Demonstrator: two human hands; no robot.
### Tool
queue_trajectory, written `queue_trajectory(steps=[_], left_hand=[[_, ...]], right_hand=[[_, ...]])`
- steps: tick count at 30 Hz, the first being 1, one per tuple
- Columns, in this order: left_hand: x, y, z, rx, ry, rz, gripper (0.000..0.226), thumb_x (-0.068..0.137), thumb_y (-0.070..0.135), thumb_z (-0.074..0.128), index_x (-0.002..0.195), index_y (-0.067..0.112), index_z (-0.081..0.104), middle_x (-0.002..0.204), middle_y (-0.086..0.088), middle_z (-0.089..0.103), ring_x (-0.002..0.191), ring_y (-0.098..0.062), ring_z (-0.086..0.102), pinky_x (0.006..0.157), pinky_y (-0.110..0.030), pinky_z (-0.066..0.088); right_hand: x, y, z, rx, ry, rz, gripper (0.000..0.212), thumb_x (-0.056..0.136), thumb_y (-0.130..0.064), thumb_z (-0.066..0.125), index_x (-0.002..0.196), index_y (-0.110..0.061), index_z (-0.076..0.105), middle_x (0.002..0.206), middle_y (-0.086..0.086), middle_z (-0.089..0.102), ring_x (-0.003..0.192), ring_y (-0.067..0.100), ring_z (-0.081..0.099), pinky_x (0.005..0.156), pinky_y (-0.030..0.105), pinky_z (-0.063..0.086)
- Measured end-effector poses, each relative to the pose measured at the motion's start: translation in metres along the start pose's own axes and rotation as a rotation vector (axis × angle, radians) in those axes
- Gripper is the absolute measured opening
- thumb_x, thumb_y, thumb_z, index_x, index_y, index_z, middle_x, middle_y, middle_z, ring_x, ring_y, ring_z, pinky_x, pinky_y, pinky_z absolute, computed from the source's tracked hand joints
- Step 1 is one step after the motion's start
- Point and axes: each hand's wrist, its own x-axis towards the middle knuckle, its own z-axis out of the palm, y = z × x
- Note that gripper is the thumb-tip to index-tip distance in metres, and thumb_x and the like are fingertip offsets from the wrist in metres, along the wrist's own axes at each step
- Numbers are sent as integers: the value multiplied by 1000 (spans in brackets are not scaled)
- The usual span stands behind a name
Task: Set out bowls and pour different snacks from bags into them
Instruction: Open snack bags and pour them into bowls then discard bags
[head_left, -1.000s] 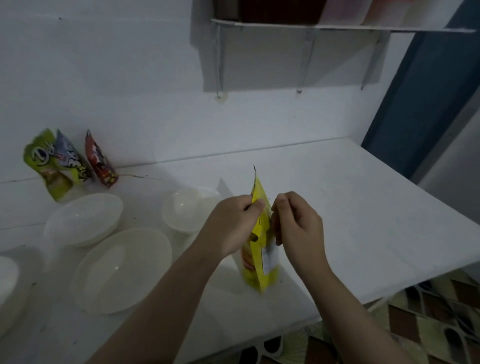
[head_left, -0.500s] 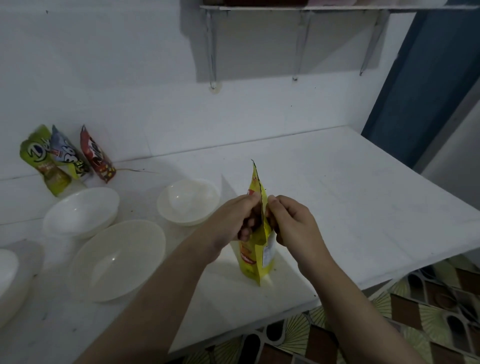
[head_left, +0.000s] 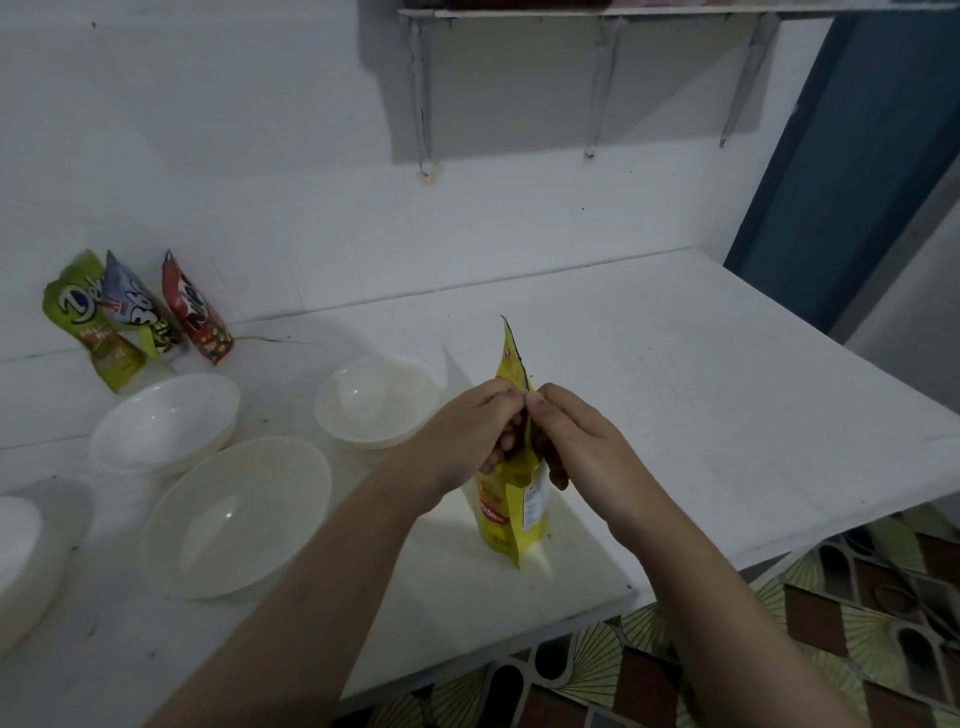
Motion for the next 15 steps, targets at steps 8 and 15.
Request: queue_trajectory(steps=[8, 15], left_hand=[[2, 0, 4, 88, 112, 61, 32, 93, 20, 44, 61, 17, 44, 47, 9, 47, 47, -12, 41, 48, -23, 34], [6, 5, -2, 113, 28, 52, 36, 100, 31, 42, 67, 16, 46, 50, 6, 50, 52, -15, 45, 54, -27, 39]], right_hand=[[0, -3, -6, -89, -102, -7, 33, 106, -30, 36, 89, -5, 48, 83, 15, 52, 72, 14, 46, 68, 33, 40], [3, -6, -12, -140, -158, 1, 31, 106, -34, 36, 90, -12, 51, 82, 0, 59, 70, 10, 50, 64, 28, 43]])
